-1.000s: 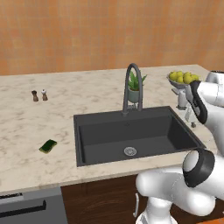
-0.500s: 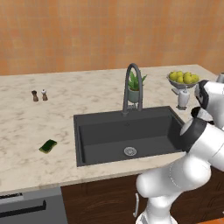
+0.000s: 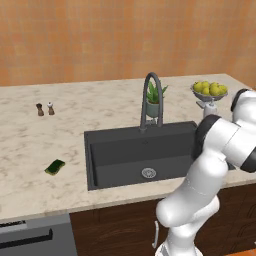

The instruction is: Pick the pan and sponge and place them into the sink. Then turn on the water.

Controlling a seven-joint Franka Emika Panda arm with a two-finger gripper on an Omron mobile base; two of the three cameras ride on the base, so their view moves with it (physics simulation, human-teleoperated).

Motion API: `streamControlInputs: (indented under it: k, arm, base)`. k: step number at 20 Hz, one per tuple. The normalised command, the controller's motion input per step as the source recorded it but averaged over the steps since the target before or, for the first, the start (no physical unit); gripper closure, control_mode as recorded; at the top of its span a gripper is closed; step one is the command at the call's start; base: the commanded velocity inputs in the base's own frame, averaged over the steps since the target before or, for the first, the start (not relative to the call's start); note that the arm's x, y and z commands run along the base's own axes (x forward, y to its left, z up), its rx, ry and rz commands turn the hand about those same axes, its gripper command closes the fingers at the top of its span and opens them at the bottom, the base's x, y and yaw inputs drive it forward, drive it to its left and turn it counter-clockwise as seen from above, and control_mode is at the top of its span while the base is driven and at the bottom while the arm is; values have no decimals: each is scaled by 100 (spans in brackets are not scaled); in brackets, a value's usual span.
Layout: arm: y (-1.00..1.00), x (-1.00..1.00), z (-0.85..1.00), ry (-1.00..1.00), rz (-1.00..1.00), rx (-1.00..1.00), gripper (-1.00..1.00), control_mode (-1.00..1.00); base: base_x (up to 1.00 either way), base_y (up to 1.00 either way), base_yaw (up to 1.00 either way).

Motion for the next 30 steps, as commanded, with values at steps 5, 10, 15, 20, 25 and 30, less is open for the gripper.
streamControlInputs:
  k: [5,10,15,20,25,30]
  arm:
    - [-25,1,-11,-17,0,3,-100,-100]
    - [-28,10,-18,-15,0,3,-100,-100]
    - [-26,5,-2,-9,0,5,-100,-100]
    - [-26,7,-16,0,0,4,-100,-100]
    - [-36,10,-20,0,1,6,-100,-100]
    - [-21,12,-12,0,4,3,-100,-100]
  base:
    - [0,0,0]
    - [0,0,0]
    - [0,0,0]
    - [0,0,0]
    - [0,0,0]
    - [0,0,0]
